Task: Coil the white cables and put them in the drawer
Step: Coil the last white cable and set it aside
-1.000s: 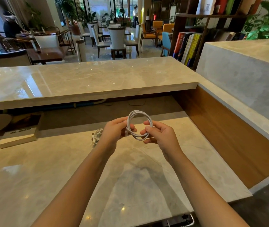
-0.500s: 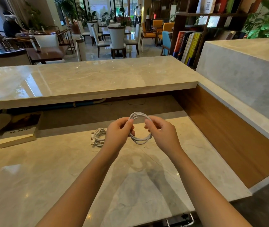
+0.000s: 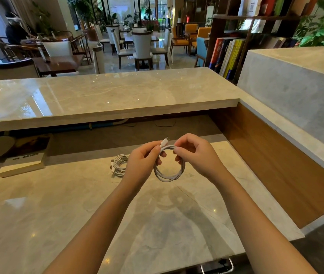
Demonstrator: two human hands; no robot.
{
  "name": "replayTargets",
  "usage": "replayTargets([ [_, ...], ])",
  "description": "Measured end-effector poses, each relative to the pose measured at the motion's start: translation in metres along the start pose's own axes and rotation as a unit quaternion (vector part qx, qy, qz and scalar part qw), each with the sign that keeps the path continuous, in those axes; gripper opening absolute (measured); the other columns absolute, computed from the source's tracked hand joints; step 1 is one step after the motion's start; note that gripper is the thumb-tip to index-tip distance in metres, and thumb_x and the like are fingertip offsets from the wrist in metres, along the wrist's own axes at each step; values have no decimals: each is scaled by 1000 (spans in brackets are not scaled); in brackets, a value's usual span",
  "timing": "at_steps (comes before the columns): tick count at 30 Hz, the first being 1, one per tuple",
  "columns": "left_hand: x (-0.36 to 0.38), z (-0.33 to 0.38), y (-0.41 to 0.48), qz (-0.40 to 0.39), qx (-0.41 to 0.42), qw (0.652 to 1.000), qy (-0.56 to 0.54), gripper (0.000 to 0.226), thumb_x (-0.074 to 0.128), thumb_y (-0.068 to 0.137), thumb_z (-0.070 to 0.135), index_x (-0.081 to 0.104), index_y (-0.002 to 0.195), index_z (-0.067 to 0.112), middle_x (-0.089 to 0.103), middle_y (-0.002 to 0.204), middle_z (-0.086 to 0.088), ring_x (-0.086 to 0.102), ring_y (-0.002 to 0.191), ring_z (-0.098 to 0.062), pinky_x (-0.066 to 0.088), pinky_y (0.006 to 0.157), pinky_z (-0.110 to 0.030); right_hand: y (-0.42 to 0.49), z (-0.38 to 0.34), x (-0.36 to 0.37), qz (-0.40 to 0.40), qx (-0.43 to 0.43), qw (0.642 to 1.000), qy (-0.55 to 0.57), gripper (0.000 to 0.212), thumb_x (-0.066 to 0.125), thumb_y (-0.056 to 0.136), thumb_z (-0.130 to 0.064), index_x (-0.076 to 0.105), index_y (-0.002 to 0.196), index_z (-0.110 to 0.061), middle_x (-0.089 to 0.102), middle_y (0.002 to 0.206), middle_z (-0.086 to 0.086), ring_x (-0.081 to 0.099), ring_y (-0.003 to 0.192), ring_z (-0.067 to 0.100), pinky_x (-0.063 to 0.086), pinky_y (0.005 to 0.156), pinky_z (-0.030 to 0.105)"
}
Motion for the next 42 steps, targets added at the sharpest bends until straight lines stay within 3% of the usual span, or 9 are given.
replayTargets([
  [4, 0, 1, 3, -28, 5, 999, 21, 25, 43, 97, 14, 66, 96, 23, 57, 68, 2, 49, 60, -4, 42, 55, -13, 3, -3, -2, -38, 0, 998, -49, 7, 62, 86, -14, 59, 82, -20, 60, 78, -3, 58, 73, 10, 52, 65, 20],
  [8, 2, -1, 4, -45, 1, 998, 44, 27, 41, 96, 14, 67, 91, 20, 52, 62, 3, 45, 55, -3, 38, 51, -14, 0, -2, 3, -76, 29, 996, 41, 3, 61, 86, -10, 59, 84, -12, 59, 76, 3, 57, 68, 12, 52, 63, 19],
  [14, 2, -4, 8, -49, 6, 992, 114, 33, 39, 96, 14, 65, 77, 22, 50, 60, 1, 42, 54, -8, 35, 53, -23, -3, 3, 7, 5, 11, 1000, 3, 6, 61, 86, -9, 61, 82, -13, 60, 72, -1, 56, 63, 9, 51, 57, 14],
  [16, 2, -5, 7, -55, 10, 989, 135, 33, 40, 96, 17, 64, 75, 25, 51, 60, 3, 43, 55, -9, 35, 53, -23, -4, 7, 8, 24, 8, 999, -21, 9, 62, 86, -12, 61, 80, -18, 60, 72, -2, 57, 64, 10, 52, 60, 20],
  [20, 7, -9, 1, -94, 43, 970, 220, 18, 52, 92, 37, 66, 91, 26, 62, 72, 4, 54, 63, -11, 41, 57, -24, -3, 16, 10, 19, 17, 998, -54, 12, 63, 85, -13, 61, 92, -23, 61, 76, -3, 59, 69, 10, 54, 64, 24],
  [26, 7, -14, 2, -111, 63, 953, 273, 24, 49, 94, 34, 70, 99, 24, 63, 73, 12, 55, 68, -4, 47, 65, -30, -3, 18, 14, -40, 5, 994, -106, 10, 62, 88, -19, 72, 90, -19, 65, 76, -10, 61, 70, 9, 52, 60, 14],
  [29, 7, -15, 2, -86, 59, 960, 258, 24, 47, 95, 33, 70, 93, 24, 60, 70, 16, 54, 68, -2, 46, 66, -29, -3, 18, 15, -39, 14, 994, -98, 12, 60, 90, -21, 72, 88, -19, 65, 75, -9, 62, 67, 9, 51, 58, 12],
  [35, 7, -29, -3, -51, 66, 968, 236, 26, 48, 95, 30, 69, 82, 21, 63, 74, 5, 58, 74, -13, 49, 71, -43, -12, 18, 24, -85, 13, 983, -163, 17, 54, 93, -21, 69, 98, -15, 65, 83, -4, 58, 72, 8, 51, 68, 24],
  [42, 5, -39, -3, -25, 14, 995, 97, 36, 50, 94, 27, 69, 66, 15, 62, 60, 3, 49, 57, -9, 39, 60, -31, -17, 14, 38, -65, -14, 943, -325, 17, 41, 99, -20, 57, 102, -15, 61, 98, 3, 55, 83, 21, 48, 72, 36],
])
Point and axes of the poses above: each hand's wrist, its own y-axis towards the middle knuckle, its own x-axis out of the palm, z = x × y, the point moved 5 cm from there along y, towards the middle knuckle
